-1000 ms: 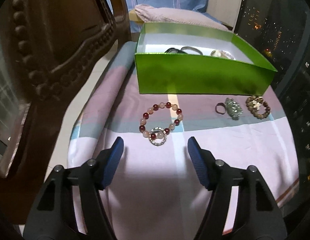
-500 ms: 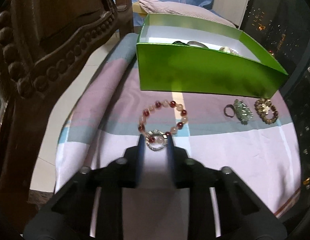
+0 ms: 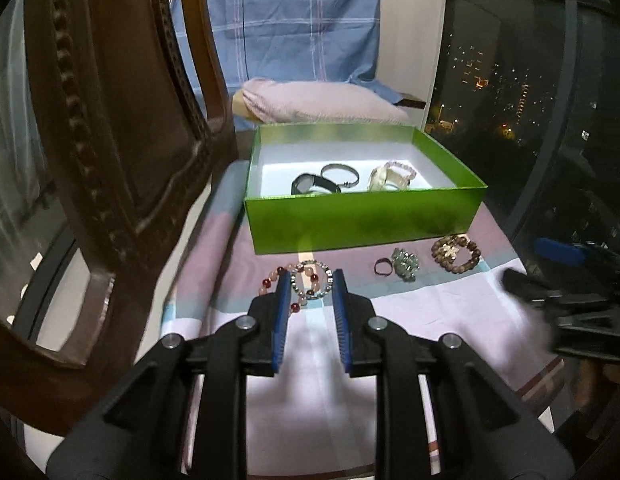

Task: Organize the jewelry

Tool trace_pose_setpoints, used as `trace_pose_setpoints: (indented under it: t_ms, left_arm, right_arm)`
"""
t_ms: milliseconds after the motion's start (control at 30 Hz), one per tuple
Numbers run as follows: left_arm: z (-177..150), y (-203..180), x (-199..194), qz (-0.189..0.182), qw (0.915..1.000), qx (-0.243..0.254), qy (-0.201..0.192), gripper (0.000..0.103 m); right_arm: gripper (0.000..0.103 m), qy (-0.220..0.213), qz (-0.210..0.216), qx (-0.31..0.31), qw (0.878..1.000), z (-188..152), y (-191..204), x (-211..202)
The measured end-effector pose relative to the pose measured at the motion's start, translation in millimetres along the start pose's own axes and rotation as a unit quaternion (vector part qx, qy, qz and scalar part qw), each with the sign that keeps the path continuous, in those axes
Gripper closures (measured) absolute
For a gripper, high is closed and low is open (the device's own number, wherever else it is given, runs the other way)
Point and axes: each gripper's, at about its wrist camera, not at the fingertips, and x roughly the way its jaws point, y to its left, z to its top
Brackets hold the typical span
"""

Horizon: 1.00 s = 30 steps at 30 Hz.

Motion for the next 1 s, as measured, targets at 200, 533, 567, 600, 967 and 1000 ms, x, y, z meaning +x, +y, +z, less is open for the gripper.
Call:
trace_pose_setpoints:
  t_ms: [200,533,567,600,967,1000]
  left_arm:
    - [-1,6,-5,-0.001,1.0,-0.007,0.001,0.082]
    - [0,15,-3,0.003,0.9999,-0.014,0.008,0.082]
    - [0,14,-4,0.003,0.9999,-0.015,0.007,0.082]
    - [1,14,-5,0.004,0.9999,-0.016,0.005,0.082]
    - [3,16,-11,0.005,0.9997,-0.022,0.0,0.082]
    - [3,15,-12,0.005,0.9997,-0.022,0.0,0.082]
  right_arm:
    - [0.03,0.042,0.009,-0.037,0.998,14,31,57]
    - [0.06,0.088,0.012,-0.026,0.996,16,36,111]
    - [0.068,0.088,0.011,-0.026,0.996,17,35,112]
    - [0.071,0.087,0.011,-0.023,0.996,18,33,112]
    - [0.074,0.032,0.047,0.011,0.998,26,21,36]
    - [0.074,0.019,0.053,0.015,0.998,26,18,20]
